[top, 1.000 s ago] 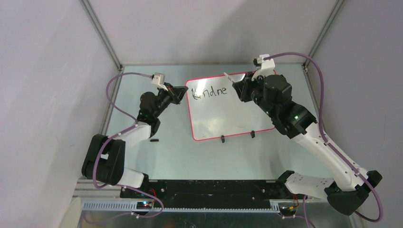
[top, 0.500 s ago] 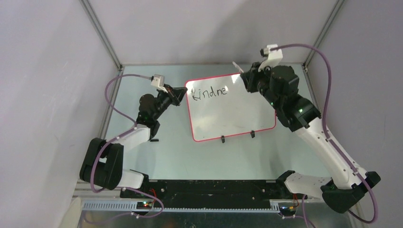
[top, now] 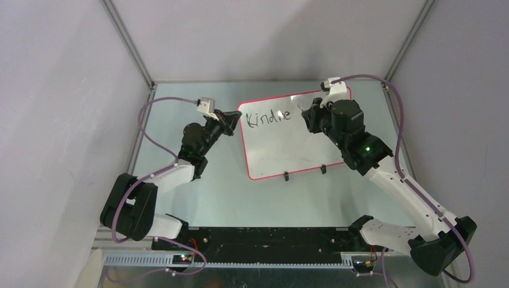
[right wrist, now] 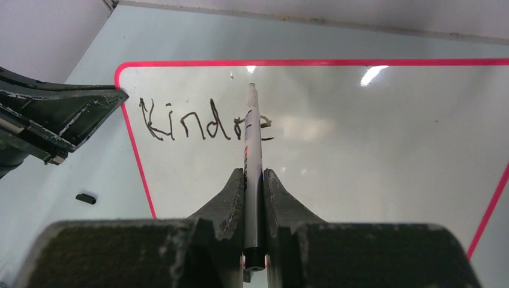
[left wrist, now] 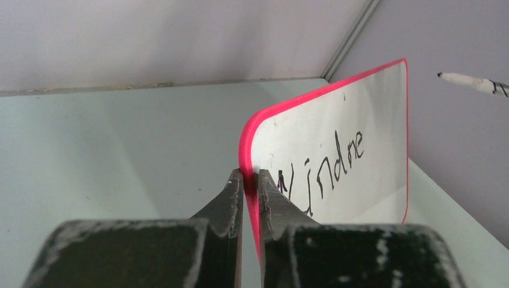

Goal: Write a sentence on the whiteboard

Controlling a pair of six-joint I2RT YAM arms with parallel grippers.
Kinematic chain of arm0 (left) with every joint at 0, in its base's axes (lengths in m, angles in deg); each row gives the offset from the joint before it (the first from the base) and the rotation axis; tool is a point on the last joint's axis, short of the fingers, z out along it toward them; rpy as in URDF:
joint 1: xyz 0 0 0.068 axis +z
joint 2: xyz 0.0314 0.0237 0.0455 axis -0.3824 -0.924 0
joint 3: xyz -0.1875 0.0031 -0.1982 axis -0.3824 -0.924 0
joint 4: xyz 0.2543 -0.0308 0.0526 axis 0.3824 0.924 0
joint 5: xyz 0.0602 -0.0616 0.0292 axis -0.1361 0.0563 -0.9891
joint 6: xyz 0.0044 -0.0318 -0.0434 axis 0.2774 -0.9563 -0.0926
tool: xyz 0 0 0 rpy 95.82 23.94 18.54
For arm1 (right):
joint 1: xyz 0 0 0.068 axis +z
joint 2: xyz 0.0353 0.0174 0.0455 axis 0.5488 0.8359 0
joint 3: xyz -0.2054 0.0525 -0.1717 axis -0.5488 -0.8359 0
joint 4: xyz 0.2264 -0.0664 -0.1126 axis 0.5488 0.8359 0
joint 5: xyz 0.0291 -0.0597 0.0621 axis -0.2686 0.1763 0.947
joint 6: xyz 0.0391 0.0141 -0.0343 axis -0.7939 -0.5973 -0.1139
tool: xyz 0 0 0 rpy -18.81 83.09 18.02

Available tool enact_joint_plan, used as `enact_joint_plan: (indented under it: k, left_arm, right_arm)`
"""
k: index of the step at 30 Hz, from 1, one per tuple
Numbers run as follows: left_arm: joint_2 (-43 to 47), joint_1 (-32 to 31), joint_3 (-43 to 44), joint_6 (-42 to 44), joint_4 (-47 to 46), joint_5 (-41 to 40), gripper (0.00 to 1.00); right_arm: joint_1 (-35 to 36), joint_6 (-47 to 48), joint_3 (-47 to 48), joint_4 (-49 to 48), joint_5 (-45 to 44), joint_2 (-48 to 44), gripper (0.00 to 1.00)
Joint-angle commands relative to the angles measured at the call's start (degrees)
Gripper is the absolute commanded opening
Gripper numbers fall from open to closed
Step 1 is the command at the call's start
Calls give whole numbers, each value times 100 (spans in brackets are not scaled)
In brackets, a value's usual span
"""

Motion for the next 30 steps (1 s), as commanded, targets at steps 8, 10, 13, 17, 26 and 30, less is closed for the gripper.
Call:
enact_joint_plan:
  k: [8,10,13,17,26,30]
  left_arm:
    - [128,-305,40,533,-153,-172,0]
    - [105,-315,-1,560,-229,-193,0]
    - [-76,-319,-101,545,-657,-210,0]
    - [-105,-314,-64,648,-596,-146,0]
    - [378,-7,-329,650,-447,-187,0]
    - [479,290,-464,414,-621,79,0]
  right_arm:
    - [-37,77,-67,-130,20,-31,0]
    - [-36,51,-118,-234,10,-3,0]
    - [-38,-139,-198,-393,-37,54,0]
    - [-2,-890,-337,-463,-376,121,0]
    - [37,-1234,-347,-726,-890,-68,0]
    - [-6,-826,-349,-1145,-483,111,0]
